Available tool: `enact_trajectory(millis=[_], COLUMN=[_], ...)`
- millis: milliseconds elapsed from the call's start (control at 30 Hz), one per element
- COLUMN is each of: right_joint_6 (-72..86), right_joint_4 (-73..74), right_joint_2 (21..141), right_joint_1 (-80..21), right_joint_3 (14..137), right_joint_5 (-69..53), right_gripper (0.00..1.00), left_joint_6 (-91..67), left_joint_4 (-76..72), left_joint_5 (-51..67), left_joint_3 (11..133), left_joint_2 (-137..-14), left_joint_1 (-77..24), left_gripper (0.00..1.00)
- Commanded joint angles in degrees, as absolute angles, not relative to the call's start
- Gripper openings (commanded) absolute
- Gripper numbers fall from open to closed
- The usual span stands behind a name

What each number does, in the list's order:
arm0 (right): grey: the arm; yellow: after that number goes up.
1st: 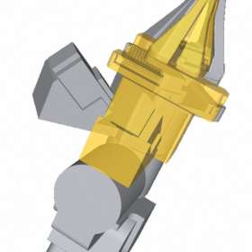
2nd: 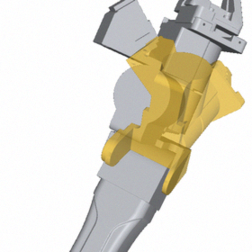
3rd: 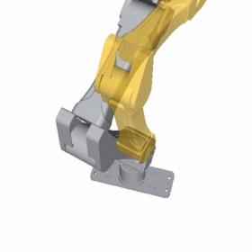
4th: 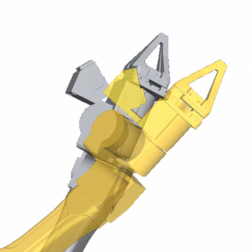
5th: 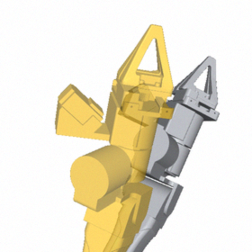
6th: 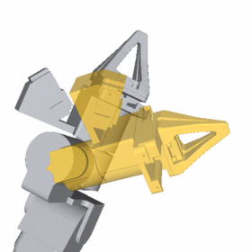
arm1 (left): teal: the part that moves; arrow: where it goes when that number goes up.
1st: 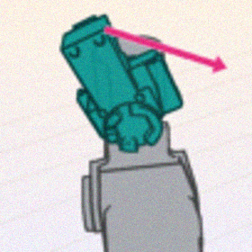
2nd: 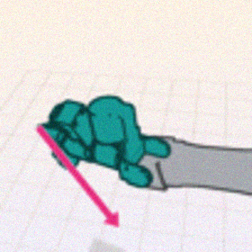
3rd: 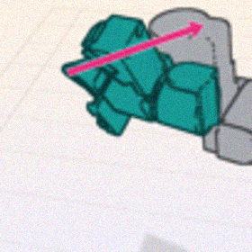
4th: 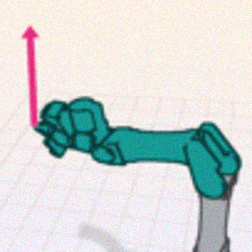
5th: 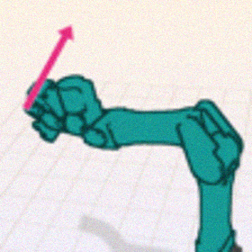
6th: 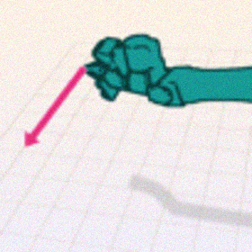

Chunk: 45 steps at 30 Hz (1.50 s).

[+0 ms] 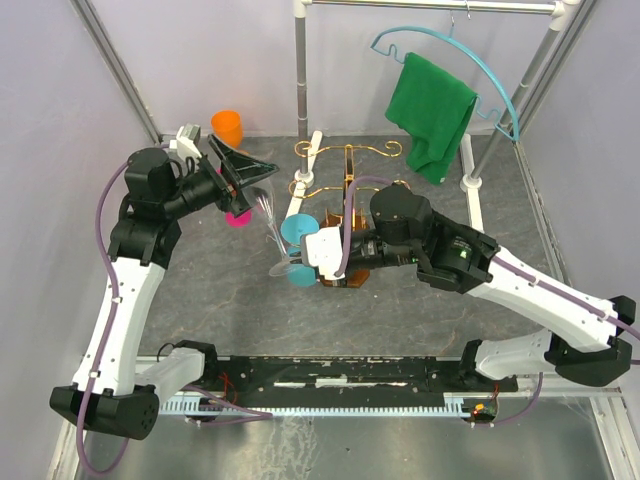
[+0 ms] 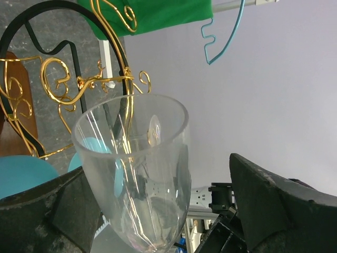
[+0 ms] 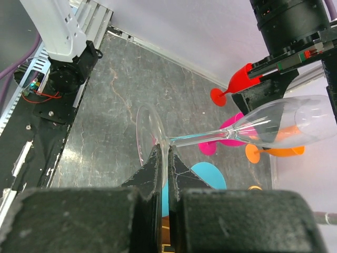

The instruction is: Take the wine glass off the wine glass rack

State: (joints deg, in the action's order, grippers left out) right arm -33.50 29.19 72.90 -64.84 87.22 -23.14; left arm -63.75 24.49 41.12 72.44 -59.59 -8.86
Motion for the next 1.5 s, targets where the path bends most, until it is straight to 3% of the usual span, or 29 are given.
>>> enact_trajectory(millis=[0,133,367,600,933,1100,1467], right_joint_6=[-35.23,-35.97,-36.55,-36.26,-35.42,-34.99,-33.41], right_joint_4=[24.52,25.55,26.71,27.31,27.11,27.74,26.76], right_joint_2=[71.76,71.63,71.11,71.26,71.51,71.89,72.59], right_joint_1=[-65.69,-65.91,-66.0,-65.99,-65.99,-66.01,-66.01], right_joint_3=[90.7,90.94,90.66,90.81,90.53,91.05,91.21], right_joint_5=[-22.29,-20.66,-18.51,-18.19,-19.27,-19.74,-21.65], right_gripper=[0.02,0.02,0.02,0.02,0.02,0.02,0.02], left_joint_6=[-66.4,-65.65,-63.36,-60.49,-59.52,-59.51,-61.13], left_joint_4=[20.92,22.16,24.17,27.09,26.58,26.2,23.93], left_joint_5=[43.51,42.73,39.78,36.81,34.81,34.72,35.72], left_joint_3=[72.15,72.25,73.12,75.0,74.37,74.62,72.71], left_joint_2=[-59.26,-59.15,-58.59,-58.42,-57.46,-57.16,-56.31], left_joint_1=[-9.06,-9.08,-9.08,-9.04,-9.0,-9.05,-9.01], left_gripper=[0.99,0.99,0.83,0.9,0.84,0.75,0.8])
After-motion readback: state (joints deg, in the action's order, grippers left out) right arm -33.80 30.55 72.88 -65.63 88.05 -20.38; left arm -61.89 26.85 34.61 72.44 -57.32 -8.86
